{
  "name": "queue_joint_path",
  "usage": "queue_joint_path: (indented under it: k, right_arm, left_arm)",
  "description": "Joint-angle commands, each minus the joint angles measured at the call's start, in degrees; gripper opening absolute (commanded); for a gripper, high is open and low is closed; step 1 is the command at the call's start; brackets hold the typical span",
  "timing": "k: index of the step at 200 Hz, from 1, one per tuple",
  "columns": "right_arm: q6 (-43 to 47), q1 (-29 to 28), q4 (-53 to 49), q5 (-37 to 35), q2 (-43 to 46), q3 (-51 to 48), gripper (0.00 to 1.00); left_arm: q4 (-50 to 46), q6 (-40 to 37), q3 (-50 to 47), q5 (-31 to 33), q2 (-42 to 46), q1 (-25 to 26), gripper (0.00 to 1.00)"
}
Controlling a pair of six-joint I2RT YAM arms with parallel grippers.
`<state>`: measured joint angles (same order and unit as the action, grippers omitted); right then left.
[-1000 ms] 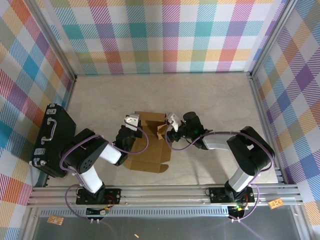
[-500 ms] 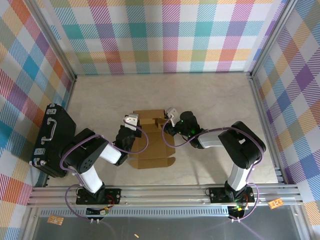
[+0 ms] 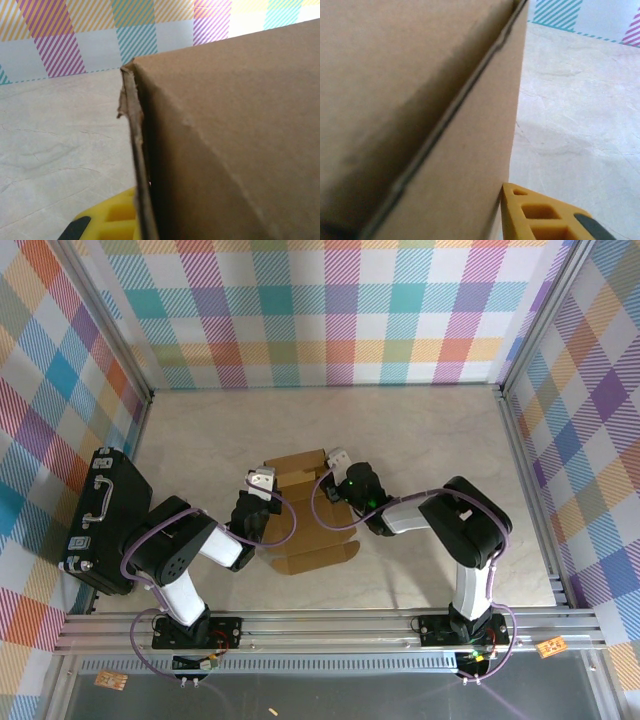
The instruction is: Fold the paper box
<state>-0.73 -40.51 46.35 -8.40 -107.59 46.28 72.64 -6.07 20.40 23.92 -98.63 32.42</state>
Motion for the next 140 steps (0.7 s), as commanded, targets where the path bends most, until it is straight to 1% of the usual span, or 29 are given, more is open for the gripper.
queue_joint_path:
  k: [1,13,29,55,83,95,109,116,125,140]
  right_arm:
    - [-2.74,-0.37,4.19,-6.74,-1.26,3.41,0.23]
    - [-2.87,-1.38,3.61,-10.80,-1.37,3.98,0.19]
    - [-2.64,-2.06,2.37,-11.24,-1.56,4.83,0.18]
    - [-1.40,-3.21,0.59,-15.96,-2.23,6.39,0.17]
    - [-2.85,-3.61,-2.80,-20.32,-2.41,8.04,0.16]
    - [-2.24,-3.57,-3.12,-19.92,-3.11,8.71,0.16]
    - [-1.47,-3.61,-1.89,-17.98,-3.54,8.70,0.19]
    - [-0.54,-3.61,-0.48,-15.99,-3.75,8.41,0.22]
    - [-0.22,-3.61,0.46,-15.18,-4.06,8.39,0.25]
    - [-0.34,-3.61,0.09,-15.14,-4.46,8.95,0.24]
  left_arm:
    - [2.74,-0.80,-0.50,-7.31,-0.42,1.07,0.00]
    - [2.77,-0.95,-0.53,-7.41,-0.43,1.10,0.00]
    - [2.77,-0.97,-0.54,-7.33,-0.53,1.19,0.00]
    - [2.67,-1.10,-0.45,-7.22,-0.60,1.32,0.00]
    - [2.72,-0.97,-0.44,-6.88,-0.73,1.41,0.00]
    - [1.98,-0.90,-0.13,-6.74,-0.52,1.41,0.00]
    - [1.70,-0.88,-0.01,-6.61,-0.41,1.35,0.00]
    - [1.87,-0.89,-0.14,-6.71,-0.48,1.41,0.00]
    - [1.99,-0.93,-0.19,-6.61,-0.50,1.37,0.00]
    - [2.06,-0.88,-0.25,-6.61,-0.58,1.41,0.00]
